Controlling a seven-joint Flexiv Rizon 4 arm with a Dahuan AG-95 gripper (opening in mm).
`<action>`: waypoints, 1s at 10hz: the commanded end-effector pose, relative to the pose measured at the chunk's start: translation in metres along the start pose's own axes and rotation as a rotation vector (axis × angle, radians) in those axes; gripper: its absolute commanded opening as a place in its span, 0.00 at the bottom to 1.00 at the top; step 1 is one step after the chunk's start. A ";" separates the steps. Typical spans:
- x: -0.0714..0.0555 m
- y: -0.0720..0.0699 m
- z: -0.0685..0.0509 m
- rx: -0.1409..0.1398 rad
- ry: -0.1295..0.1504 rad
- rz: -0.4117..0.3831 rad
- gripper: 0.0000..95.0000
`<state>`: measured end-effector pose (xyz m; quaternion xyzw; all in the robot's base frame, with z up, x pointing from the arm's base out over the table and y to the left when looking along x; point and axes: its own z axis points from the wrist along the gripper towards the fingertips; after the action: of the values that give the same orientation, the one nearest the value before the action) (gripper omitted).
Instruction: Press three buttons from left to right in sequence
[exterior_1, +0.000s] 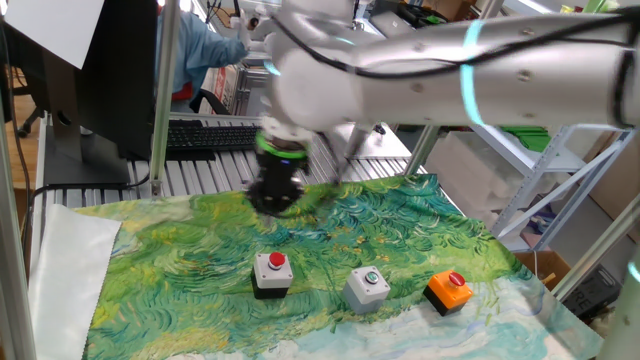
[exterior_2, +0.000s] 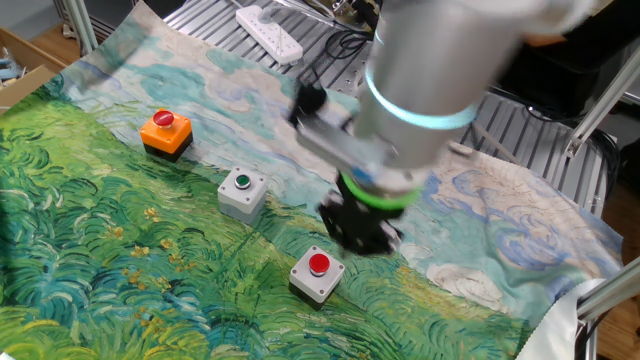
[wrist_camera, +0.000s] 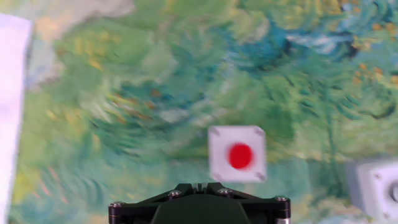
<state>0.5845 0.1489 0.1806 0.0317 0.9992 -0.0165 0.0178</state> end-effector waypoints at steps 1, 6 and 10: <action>-0.001 -0.001 0.005 0.000 0.012 -0.001 0.00; 0.010 -0.014 0.025 0.002 0.009 -0.010 0.00; 0.005 -0.026 0.038 -0.001 0.008 -0.018 0.00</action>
<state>0.5791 0.1185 0.1412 0.0223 0.9995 -0.0160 0.0141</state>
